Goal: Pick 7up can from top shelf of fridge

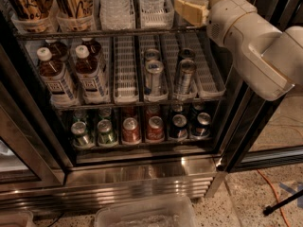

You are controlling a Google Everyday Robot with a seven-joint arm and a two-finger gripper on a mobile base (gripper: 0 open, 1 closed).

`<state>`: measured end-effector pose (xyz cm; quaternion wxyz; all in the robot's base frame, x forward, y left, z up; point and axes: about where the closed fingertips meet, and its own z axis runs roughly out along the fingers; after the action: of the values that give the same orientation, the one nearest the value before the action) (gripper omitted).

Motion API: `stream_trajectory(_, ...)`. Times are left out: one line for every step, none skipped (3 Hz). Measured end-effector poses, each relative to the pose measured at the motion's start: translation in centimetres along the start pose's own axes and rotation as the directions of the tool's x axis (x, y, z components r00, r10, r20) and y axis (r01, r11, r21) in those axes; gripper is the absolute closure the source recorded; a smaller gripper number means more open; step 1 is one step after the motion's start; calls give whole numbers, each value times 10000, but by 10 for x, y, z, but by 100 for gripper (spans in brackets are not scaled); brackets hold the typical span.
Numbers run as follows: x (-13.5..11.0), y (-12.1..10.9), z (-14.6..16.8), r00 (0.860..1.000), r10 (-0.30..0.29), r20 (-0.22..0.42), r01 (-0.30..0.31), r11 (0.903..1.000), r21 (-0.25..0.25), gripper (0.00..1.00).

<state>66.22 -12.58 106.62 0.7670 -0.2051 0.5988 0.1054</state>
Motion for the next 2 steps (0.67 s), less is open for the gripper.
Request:
stream_trajectory(0,0,0,10000,0,0,0,10000,0,100)
stream_trajectory(-4,-3,-1,9998,95,164,-96,9999,62,100)
